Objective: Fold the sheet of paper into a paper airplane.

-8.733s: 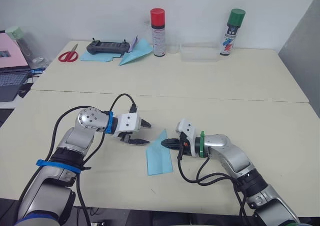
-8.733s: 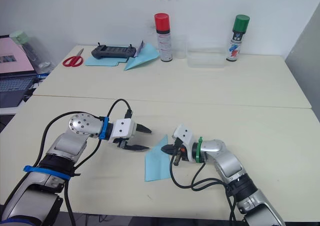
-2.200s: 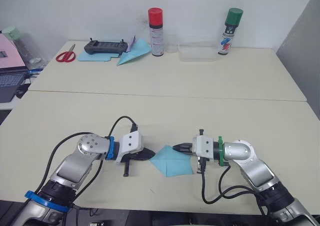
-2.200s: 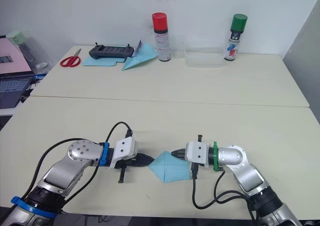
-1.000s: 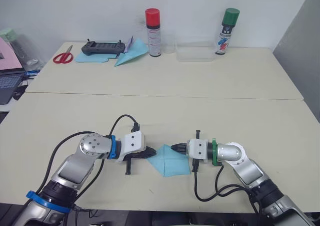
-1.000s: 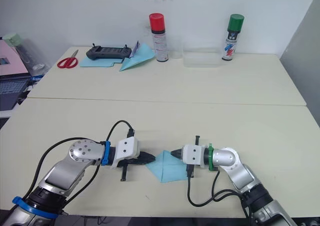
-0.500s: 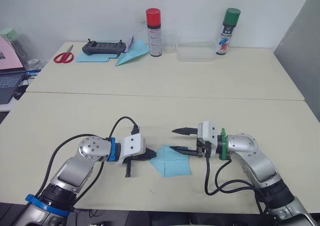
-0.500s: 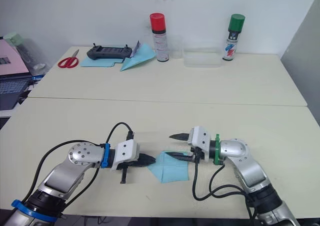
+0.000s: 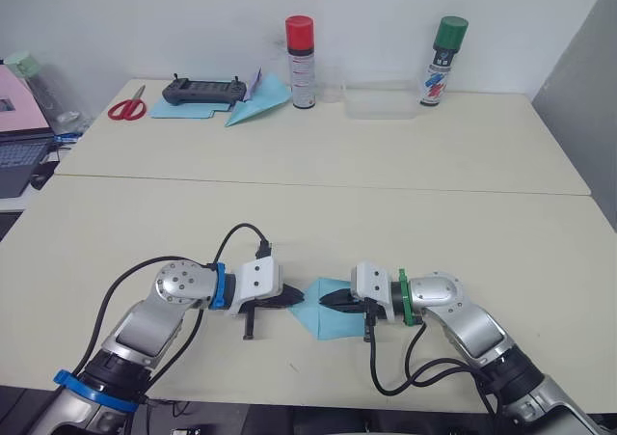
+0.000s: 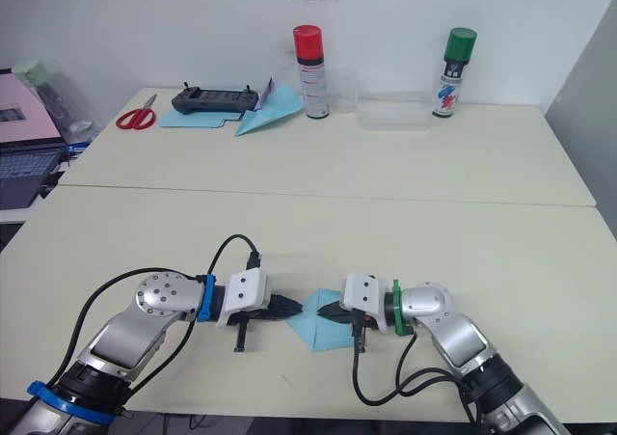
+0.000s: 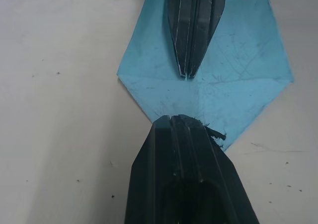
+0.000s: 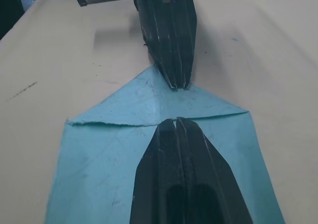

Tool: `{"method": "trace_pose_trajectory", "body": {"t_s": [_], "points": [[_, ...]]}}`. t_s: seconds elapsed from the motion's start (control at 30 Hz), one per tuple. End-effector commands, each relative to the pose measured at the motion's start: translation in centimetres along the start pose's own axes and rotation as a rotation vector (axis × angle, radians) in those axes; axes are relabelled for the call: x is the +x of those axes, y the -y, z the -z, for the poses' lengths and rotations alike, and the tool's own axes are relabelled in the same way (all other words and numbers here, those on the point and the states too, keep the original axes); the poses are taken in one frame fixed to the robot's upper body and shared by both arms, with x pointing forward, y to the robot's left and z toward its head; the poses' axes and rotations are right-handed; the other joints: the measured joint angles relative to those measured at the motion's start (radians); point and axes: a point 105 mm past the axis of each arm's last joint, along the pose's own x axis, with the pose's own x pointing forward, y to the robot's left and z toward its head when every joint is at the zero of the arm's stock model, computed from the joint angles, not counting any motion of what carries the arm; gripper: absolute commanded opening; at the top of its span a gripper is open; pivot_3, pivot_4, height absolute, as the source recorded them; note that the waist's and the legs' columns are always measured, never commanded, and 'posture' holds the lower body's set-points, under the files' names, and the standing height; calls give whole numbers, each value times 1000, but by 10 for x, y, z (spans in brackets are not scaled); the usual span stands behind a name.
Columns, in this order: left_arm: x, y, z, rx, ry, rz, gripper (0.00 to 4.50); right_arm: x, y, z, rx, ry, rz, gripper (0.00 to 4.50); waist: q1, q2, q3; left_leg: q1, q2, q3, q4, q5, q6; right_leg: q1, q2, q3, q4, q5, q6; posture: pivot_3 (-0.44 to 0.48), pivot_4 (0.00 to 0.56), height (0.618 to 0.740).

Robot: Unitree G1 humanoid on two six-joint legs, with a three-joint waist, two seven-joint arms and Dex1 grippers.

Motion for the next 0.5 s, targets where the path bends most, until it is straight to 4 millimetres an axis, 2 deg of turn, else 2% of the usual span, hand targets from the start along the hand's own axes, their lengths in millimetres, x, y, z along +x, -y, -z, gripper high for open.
{"method": "trace_pose_trajectory", "body": {"t_s": [0.03, 0.17, 0.37, 0.5], "points": [[2, 7, 11, -19, -42, 29, 0, -14, -4, 21, -6, -113, -13, 44, 1, 0, 0, 0, 0, 0, 0, 0, 0, 0, 0, 0, 0, 0, 0, 0, 150, 740], [3, 7, 11, -19, -39, 33, 0, -29, -2, 31, -1, -177, -11, 44, 1, 0, -2, 1, 0, 0, 0, 0, 0, 1, 0, 0, 0, 0, 0, 0, 150, 740], [2, 5, 12, -16, -39, 34, 0, -63, -8, 36, 65, -220, 2, 44, 4, 1, -3, 1, 0, 0, 0, 0, 0, 1, 0, 0, -1, 0, 0, 0, 150, 740], [2, 4, 12, -15, -38, 34, 0, -77, -9, 38, 80, -238, 8, 44, 5, 1, -4, 2, 0, 1, 0, 0, 0, 2, 0, 1, -1, 0, 0, 0, 150, 740]]}}
